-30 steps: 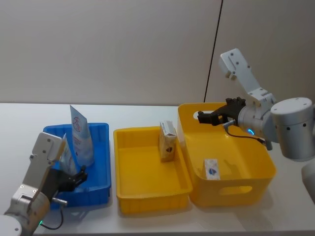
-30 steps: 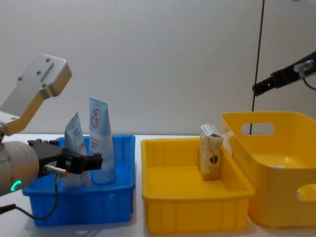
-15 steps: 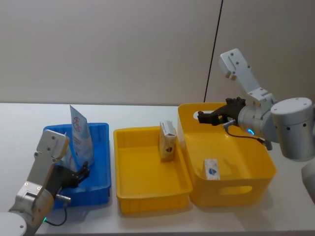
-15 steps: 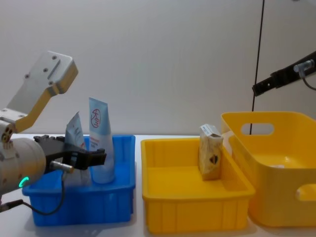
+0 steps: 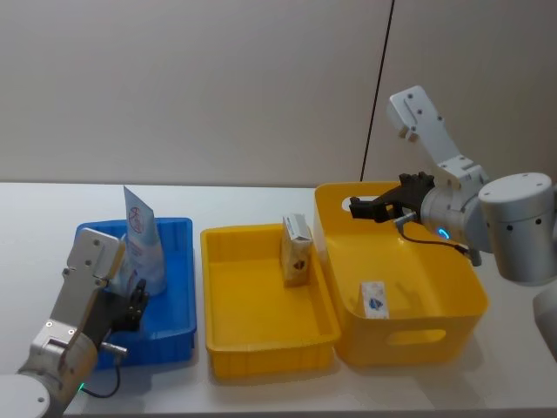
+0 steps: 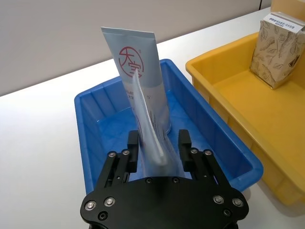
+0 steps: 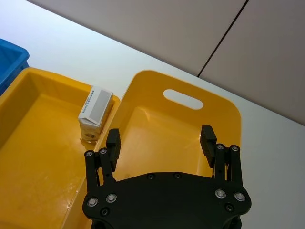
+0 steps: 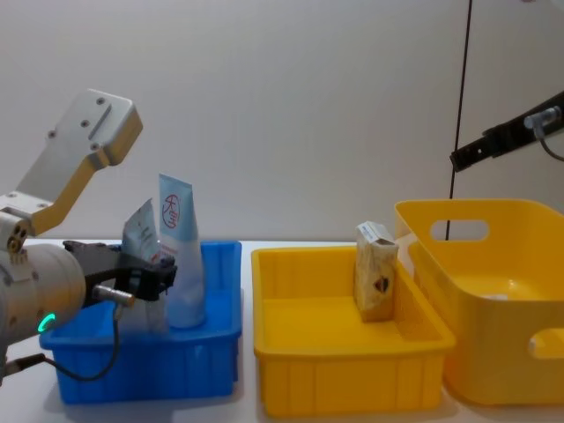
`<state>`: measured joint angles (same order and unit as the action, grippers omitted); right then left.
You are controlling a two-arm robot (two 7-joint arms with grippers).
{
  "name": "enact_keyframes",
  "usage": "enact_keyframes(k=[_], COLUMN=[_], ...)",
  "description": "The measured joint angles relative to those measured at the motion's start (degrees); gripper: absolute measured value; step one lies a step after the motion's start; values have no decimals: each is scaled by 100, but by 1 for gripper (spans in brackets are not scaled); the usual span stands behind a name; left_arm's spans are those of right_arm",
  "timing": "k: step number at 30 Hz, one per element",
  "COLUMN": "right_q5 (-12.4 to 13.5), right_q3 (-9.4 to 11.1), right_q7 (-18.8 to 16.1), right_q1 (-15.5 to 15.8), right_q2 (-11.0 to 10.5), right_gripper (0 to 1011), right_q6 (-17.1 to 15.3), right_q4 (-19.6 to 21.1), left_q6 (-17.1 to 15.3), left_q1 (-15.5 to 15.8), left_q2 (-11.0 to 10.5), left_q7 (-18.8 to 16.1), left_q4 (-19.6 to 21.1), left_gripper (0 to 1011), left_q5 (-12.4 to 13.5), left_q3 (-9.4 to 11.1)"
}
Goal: Bimanual collaborative sorting of washing and personal care products
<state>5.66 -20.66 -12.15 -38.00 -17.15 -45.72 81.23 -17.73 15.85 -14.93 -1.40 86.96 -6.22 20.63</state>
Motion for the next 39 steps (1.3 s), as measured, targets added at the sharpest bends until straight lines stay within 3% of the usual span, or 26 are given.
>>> enact_keyframes(k=[5,10,39], right_q5=[0,0,0], right_q3=[0,0,0], right_q7=[0,0,0], right_q1=[0,0,0], right_q2=[0,0,0], right_gripper=[1003,1003,1004], right_q6=[0,0,0], right_q4=[0,0,0], left_q6=[5,11,13], left_q1=[5,8,13], left_q2=[4,7,13], left_q7=[0,0,0], left_q4=[-6,-9,-15], left_gripper=[336,260,213], left_q5=[5,8,14], left_q3=[3,4,3])
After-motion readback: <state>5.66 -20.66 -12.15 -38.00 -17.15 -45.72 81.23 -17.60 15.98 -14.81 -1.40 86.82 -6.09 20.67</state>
